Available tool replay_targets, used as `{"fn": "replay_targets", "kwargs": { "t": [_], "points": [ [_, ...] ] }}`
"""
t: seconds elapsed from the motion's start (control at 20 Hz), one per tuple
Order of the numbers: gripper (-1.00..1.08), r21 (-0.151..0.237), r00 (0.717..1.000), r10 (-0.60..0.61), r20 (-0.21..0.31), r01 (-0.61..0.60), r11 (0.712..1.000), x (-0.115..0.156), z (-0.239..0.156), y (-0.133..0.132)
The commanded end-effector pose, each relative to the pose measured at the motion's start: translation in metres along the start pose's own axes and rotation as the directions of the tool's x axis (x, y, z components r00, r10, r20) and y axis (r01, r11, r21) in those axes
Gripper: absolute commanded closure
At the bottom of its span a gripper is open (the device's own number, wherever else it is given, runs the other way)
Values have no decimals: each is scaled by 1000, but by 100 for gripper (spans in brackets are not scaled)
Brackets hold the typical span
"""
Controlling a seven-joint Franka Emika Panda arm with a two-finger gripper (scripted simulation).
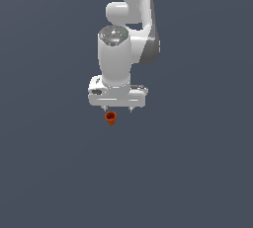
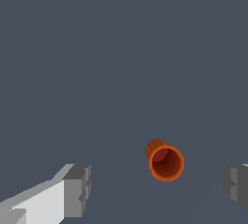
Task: Pick up the object and move it to a goal position.
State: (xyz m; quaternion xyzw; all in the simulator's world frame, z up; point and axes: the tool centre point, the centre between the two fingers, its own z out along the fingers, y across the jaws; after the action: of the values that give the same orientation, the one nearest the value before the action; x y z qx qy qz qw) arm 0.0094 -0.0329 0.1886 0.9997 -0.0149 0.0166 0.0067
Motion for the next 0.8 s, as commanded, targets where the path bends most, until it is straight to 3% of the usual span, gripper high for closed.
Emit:
{"fn": "replay_targets", "kwargs": {
  "t": [0.0, 0.75],
  "points": [
    [-92, 0, 1000, 0, 0, 0, 1000, 0, 0, 0],
    [-92, -3, 999, -51, -16, 51, 999, 0, -8, -5]
  ]
}}
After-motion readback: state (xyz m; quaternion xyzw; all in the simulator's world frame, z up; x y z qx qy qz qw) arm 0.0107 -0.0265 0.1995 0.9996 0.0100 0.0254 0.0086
